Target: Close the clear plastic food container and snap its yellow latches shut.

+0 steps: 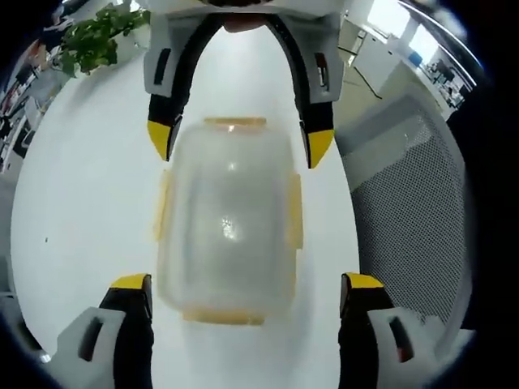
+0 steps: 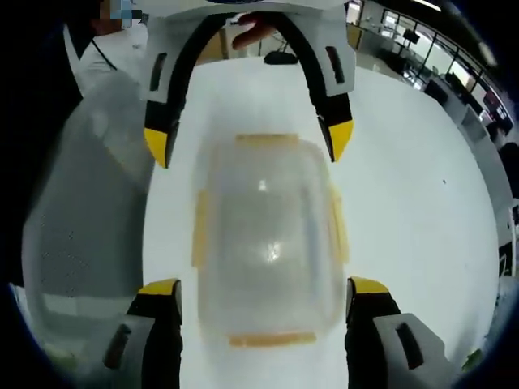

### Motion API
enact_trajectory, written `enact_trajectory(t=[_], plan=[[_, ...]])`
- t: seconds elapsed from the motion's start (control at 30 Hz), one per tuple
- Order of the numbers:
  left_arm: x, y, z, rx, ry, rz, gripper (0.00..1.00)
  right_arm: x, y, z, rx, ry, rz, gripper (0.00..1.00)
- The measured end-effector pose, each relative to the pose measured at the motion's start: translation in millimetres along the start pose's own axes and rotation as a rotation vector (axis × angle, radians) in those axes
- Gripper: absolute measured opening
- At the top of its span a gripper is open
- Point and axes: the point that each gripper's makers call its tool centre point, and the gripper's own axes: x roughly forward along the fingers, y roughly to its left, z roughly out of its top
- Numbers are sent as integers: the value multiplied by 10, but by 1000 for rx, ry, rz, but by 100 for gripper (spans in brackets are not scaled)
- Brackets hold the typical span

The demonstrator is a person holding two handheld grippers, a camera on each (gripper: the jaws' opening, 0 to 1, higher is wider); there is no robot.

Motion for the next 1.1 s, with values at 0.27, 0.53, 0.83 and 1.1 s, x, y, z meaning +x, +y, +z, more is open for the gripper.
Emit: enact_trajectory(t=[0.27, 0.53, 0.83, 1.1], plan=[[91, 25, -27, 35, 25, 13, 95, 23, -29, -8, -8, 10, -2, 82], [167, 86, -53, 76, 36, 40, 91, 98, -76, -7, 3, 44, -12, 79], [248, 171, -70, 30, 51, 73, 83, 129, -61, -18, -24, 41, 0, 80], [258, 139, -72, -4, 67, 74, 82, 137, -58, -24, -48, 41, 19, 80]])
